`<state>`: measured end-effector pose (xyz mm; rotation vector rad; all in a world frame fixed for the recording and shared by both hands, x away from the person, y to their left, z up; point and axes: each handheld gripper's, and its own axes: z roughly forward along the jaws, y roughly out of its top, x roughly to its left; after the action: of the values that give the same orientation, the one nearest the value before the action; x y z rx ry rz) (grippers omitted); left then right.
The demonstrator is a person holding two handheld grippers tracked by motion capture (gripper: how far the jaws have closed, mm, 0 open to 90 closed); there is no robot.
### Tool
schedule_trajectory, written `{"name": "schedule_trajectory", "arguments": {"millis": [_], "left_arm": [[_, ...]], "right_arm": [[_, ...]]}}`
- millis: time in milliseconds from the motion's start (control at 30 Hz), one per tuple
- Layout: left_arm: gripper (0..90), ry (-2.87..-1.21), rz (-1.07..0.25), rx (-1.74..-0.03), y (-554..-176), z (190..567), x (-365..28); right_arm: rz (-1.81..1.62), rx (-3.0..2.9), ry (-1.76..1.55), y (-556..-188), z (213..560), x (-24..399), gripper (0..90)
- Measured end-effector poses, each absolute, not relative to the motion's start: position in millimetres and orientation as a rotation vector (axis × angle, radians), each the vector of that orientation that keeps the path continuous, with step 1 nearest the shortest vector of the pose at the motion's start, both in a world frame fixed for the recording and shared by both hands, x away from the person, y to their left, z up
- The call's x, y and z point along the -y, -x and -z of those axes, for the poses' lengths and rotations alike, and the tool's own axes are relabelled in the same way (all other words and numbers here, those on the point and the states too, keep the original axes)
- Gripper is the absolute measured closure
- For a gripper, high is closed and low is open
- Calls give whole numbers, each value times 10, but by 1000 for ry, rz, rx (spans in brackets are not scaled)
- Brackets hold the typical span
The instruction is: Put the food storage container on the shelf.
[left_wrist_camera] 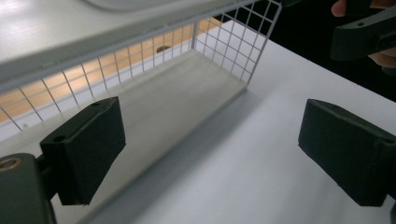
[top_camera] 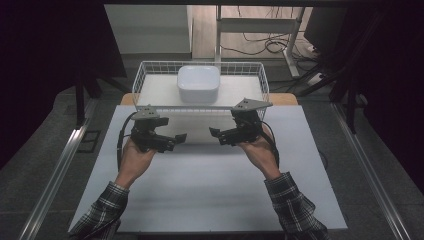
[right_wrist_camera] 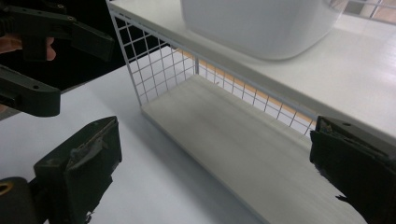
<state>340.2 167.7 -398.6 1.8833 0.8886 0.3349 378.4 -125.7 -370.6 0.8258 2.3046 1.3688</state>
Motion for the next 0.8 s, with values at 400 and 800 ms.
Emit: {"name": "schedule_trajectory", "arguments": {"millis": [400,800], "left_arm": [[56,-1921,-367,-879,-3236,4165,-1590],[25,-1937,-353,-904,-3119,4397,-1586]], "right_arm": [[-1352,-2306,-814,-3652,3894,1333,1],[-1334,-2319,-832,-3539,4090,1417,0]]}}
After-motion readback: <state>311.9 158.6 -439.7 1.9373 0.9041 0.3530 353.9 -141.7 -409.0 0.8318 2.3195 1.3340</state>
